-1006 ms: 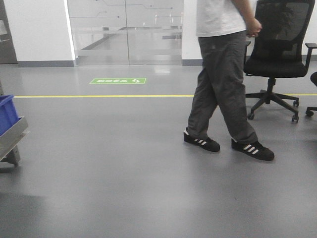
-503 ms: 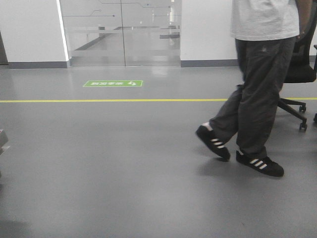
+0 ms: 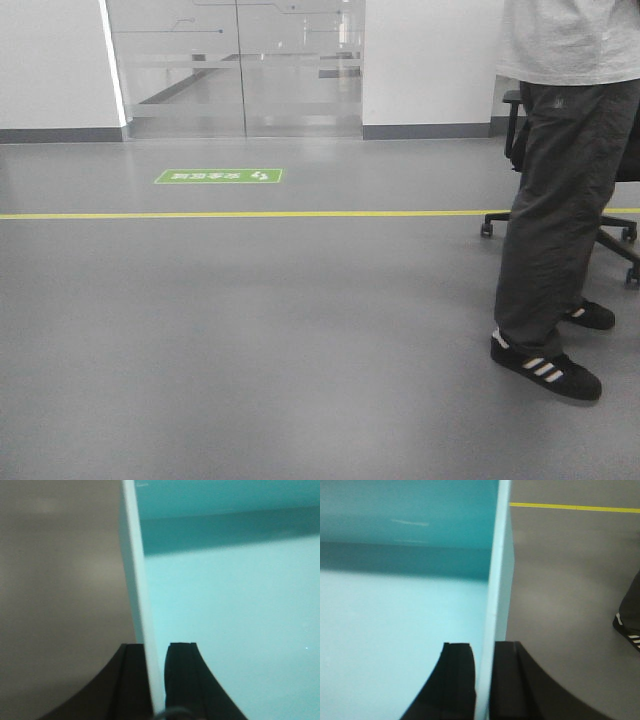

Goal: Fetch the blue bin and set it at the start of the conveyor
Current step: 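Hold the bin while the base drives to the red-framed conveyor table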

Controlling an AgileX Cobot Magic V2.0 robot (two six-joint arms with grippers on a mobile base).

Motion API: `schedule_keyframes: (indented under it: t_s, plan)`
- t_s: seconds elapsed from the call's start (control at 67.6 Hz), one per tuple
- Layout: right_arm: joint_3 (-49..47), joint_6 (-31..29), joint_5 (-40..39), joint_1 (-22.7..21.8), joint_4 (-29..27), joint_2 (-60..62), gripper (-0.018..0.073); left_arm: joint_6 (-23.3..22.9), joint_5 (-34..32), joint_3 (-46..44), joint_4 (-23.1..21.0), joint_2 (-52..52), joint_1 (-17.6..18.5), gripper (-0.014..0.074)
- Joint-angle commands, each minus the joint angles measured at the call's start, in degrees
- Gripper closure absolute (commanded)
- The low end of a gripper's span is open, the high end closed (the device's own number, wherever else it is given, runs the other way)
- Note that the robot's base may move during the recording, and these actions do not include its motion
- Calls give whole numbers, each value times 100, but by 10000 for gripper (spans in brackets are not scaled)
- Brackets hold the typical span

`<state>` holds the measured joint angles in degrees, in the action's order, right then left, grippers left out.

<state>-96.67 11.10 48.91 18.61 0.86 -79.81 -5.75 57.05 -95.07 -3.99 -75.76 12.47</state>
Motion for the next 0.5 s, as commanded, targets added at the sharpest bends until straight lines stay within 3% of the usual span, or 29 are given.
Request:
schedule_keyframes:
  t_s: [0.0,0.488]
  plan:
    - [-50,-65,-298,-23,38,92,712,64,-154,-52,26,58,-3,708]
    - [-50,-65,-302,-23,38,92,712,64,-154,-52,26,58,-3,708]
